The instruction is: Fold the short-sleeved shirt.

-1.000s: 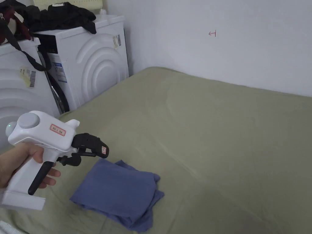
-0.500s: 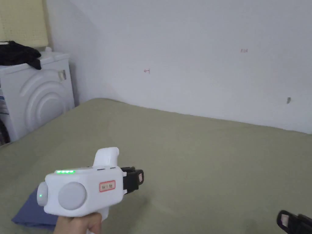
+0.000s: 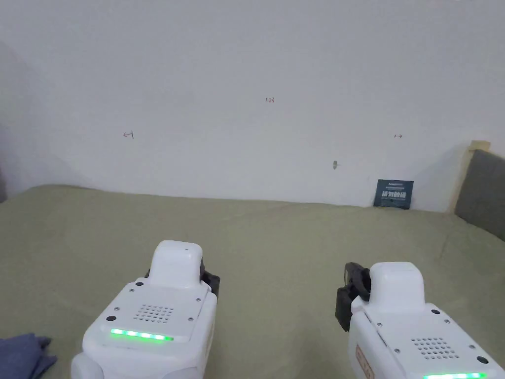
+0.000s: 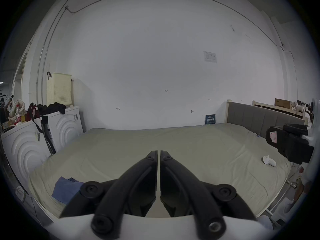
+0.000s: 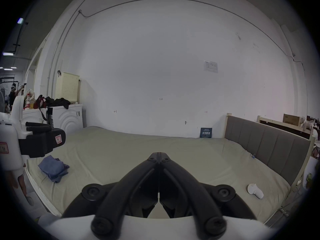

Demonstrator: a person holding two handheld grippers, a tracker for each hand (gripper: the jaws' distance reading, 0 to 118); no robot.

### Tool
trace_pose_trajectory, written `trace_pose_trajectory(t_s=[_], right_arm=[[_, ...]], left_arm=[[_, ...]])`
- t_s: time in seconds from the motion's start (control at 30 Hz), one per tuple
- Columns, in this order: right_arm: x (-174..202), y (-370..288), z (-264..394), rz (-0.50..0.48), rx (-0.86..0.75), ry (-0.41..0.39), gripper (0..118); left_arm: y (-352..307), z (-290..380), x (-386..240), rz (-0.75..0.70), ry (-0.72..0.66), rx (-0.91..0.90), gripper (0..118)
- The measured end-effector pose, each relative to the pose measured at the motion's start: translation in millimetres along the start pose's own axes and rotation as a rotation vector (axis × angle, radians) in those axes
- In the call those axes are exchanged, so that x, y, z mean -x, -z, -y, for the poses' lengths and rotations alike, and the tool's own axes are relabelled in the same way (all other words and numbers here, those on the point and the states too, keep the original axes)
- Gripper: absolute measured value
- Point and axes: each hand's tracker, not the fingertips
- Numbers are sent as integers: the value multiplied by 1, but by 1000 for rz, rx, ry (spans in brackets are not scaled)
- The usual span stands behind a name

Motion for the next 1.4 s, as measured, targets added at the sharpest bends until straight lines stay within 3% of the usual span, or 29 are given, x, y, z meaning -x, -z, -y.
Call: trace_pose_trajectory(t_s=[0.33, 0.37, 0.4, 0.43, 0.47, 0.53, 0.63, 0.73, 0.93, 1.1, 1.4], right_arm=[[-3, 0, -5, -11, -3, 5, 4], [-3, 0, -6, -5, -6, 3, 17], [-3, 1, -7, 7, -10, 1, 48], [-4, 2, -9, 16, -9, -3, 98], [-5, 5, -11, 21, -1, -4, 118], [-9, 3, -19, 28, -63, 4, 118], [-13, 4, -30, 38, -27, -10, 118], [-13, 3, -26, 47, -21, -23, 118], [-17, 2, -30, 31, -11, 15, 118], [-16, 2, -30, 25, -9, 18, 118], [-14, -2, -20, 11, -11, 35, 118]], left_arm=[[6, -11, -14, -15, 10, -3, 4], [7, -11, -13, -19, 7, -2, 10], [7, -12, -12, -19, 3, 0, 28], [10, -13, -12, -22, -1, 2, 79], [13, -13, -13, -38, 4, 11, 114], [12, -12, -11, -53, 4, -11, 118], [8, -36, -16, -112, 10, 22, 118], [25, -19, -8, -137, 28, 33, 118], [10, -39, -4, -69, -22, 98, 118], [2, -45, 0, -14, -42, 37, 118], [11, -46, -7, -94, -13, 115, 118]])
